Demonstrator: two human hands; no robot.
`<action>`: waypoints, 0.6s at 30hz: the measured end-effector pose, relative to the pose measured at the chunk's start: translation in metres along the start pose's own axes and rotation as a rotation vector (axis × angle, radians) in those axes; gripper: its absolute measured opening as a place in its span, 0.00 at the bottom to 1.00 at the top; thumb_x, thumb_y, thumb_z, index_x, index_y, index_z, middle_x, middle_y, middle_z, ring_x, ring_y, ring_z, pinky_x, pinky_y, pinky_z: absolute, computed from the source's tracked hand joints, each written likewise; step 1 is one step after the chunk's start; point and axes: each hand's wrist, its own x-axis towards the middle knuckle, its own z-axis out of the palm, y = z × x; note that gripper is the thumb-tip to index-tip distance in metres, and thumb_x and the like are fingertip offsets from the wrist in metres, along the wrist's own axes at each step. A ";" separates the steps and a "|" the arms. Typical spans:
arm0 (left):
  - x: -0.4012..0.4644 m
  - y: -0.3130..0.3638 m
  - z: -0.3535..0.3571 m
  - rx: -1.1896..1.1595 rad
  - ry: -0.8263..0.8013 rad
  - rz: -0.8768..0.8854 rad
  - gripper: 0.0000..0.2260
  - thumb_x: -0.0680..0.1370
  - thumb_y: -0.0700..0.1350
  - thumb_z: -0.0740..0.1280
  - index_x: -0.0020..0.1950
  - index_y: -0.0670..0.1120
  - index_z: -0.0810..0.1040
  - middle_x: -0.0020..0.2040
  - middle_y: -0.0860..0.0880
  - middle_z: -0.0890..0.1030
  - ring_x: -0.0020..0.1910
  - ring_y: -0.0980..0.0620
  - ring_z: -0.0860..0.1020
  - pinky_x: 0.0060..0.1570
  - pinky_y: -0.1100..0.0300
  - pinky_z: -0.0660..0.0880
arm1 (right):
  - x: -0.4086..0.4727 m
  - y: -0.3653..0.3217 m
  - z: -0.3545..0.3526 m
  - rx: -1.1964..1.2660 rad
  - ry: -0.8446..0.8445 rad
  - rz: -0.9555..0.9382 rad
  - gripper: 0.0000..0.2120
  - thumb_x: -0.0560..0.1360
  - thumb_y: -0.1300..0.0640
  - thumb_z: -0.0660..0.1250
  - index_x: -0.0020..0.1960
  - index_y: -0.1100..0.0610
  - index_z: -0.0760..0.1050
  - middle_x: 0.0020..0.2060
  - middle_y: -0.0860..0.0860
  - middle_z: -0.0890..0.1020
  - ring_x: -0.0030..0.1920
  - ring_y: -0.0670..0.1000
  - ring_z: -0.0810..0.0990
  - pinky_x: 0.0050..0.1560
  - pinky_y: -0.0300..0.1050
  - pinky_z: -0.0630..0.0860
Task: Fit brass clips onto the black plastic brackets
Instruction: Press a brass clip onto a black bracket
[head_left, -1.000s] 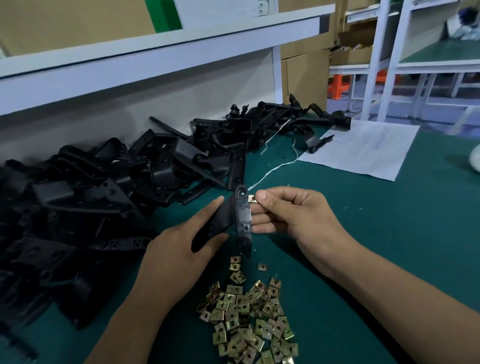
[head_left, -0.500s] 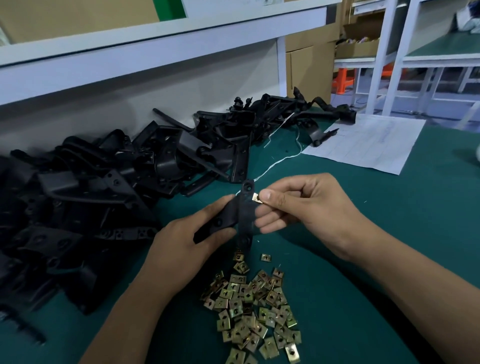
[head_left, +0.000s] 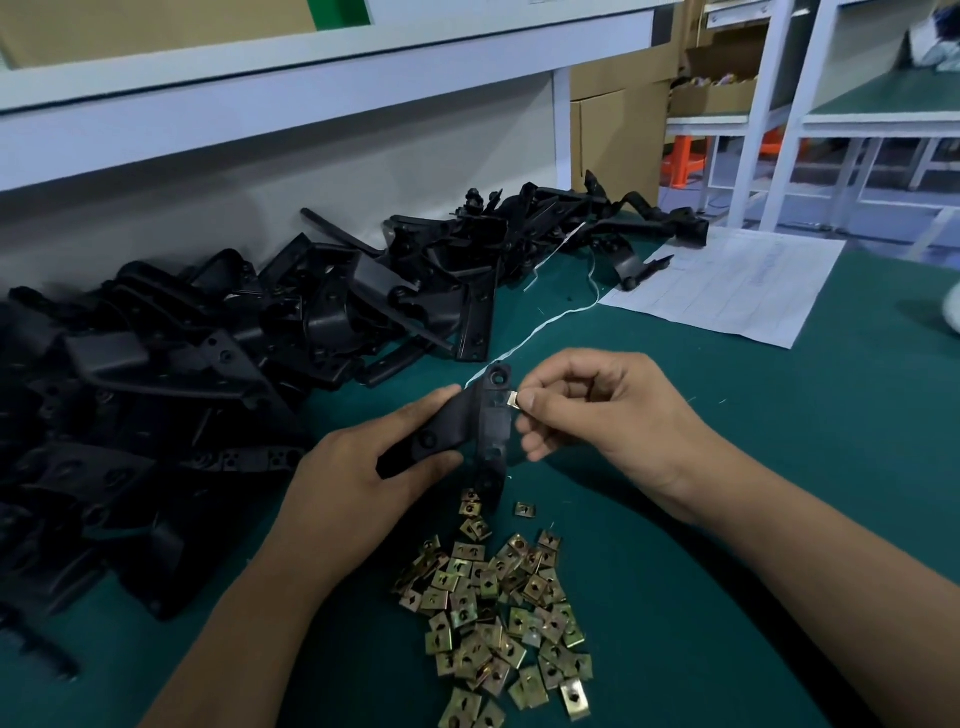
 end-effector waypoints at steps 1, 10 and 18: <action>0.000 0.000 0.000 0.005 -0.001 0.001 0.26 0.73 0.66 0.71 0.70 0.77 0.70 0.64 0.74 0.77 0.67 0.70 0.74 0.70 0.53 0.73 | 0.000 0.001 0.001 -0.001 0.009 -0.005 0.06 0.78 0.68 0.71 0.49 0.73 0.80 0.36 0.61 0.83 0.35 0.54 0.83 0.41 0.46 0.84; 0.000 0.001 0.000 0.099 0.004 0.049 0.27 0.74 0.64 0.72 0.72 0.76 0.68 0.65 0.73 0.77 0.67 0.70 0.74 0.67 0.54 0.77 | 0.000 0.002 -0.001 -0.040 0.003 -0.009 0.05 0.78 0.68 0.70 0.50 0.71 0.81 0.36 0.60 0.83 0.34 0.51 0.82 0.39 0.40 0.81; 0.001 0.002 0.001 -0.037 -0.012 0.045 0.28 0.73 0.62 0.72 0.73 0.71 0.72 0.65 0.71 0.78 0.68 0.68 0.75 0.70 0.53 0.73 | 0.000 0.006 0.003 0.229 -0.050 0.072 0.10 0.75 0.63 0.72 0.52 0.69 0.84 0.44 0.67 0.86 0.41 0.58 0.87 0.44 0.47 0.85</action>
